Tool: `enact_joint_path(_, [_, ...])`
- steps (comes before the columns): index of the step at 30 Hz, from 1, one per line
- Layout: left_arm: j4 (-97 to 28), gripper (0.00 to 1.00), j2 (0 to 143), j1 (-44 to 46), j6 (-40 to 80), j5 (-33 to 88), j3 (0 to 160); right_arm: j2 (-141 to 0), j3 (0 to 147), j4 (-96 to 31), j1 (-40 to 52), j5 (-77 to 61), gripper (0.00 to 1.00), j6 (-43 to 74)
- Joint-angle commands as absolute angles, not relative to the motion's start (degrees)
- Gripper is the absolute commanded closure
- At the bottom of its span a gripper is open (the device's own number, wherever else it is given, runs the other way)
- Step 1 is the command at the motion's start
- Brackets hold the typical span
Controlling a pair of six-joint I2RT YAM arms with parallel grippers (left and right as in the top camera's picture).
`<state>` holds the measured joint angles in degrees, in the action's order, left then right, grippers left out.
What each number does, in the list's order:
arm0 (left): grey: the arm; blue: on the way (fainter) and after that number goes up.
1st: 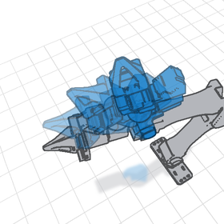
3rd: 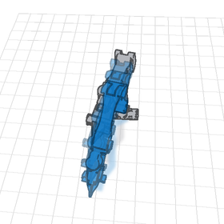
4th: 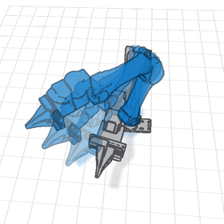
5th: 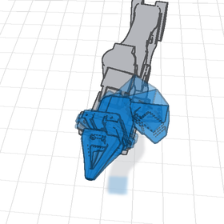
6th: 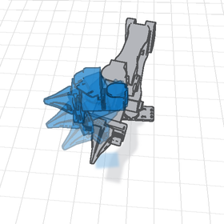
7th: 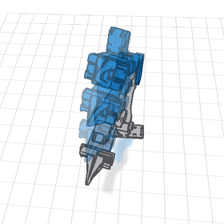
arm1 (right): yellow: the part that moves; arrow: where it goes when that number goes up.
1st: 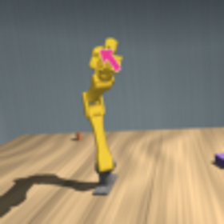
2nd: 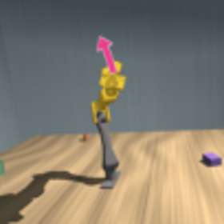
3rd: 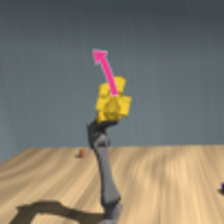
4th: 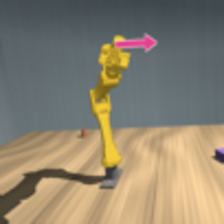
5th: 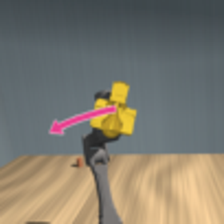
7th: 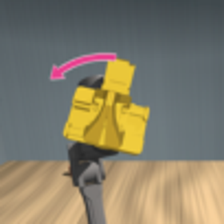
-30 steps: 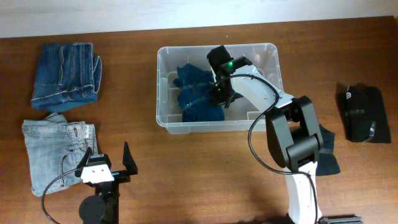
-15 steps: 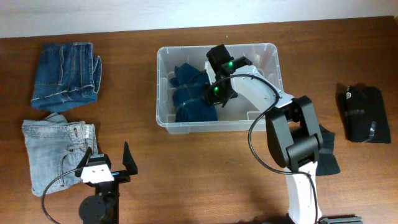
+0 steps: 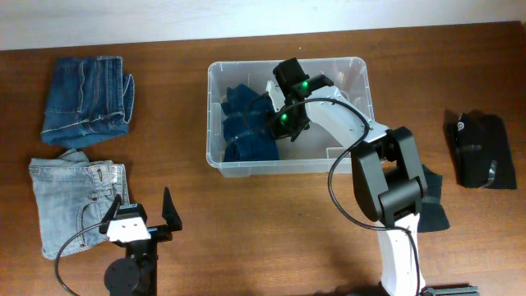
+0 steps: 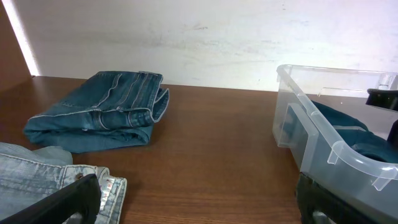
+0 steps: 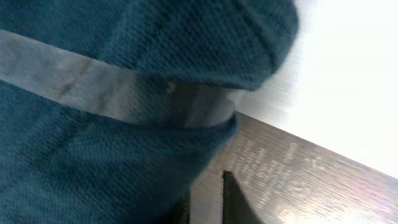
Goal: Pack container
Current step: 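Open the right gripper to release the garment and lift out, then move the right gripper to the black folded shirt and grasp it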
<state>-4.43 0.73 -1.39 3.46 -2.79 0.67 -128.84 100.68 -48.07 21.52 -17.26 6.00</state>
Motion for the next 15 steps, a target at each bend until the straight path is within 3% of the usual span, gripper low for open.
enact_joint_path(1, [-4.6, 0.01, 0.34, -1.65, 2.98, -2.33, 0.51, -123.48, 104.16, -51.72, 21.04, -12.4, 0.79, 5.78])
enact_joint_path(3, [-4.6, 0.01, 0.34, -1.65, 2.98, -2.33, 0.51, -120.9, 107.44, -56.84, 20.62, -6.5, 0.72, 5.78])
enact_joint_path(8, [-4.6, 0.01, 0.34, -1.65, 2.98, -2.33, 0.51, -114.28, 118.67, -71.44, 17.28, 9.69, 0.38, 5.78])
enact_joint_path(10, [-4.6, 0.01, 0.34, -1.65, 2.98, -2.33, 0.51, -111.24, 123.44, -76.62, 13.17, 16.56, 0.08, 5.78])
enact_joint_path(12, [-4.6, 0.01, 0.34, -1.65, 2.98, -2.33, 0.51, -108.73, 125.75, -80.05, 7.99, 20.4, 0.01, 5.76])
enact_joint_path(15, [-4.6, 0.01, 0.34, -1.65, 2.98, -2.33, 0.51, -106.52, 126.13, -82.98, -2.26, 24.29, 0.02, 5.63])
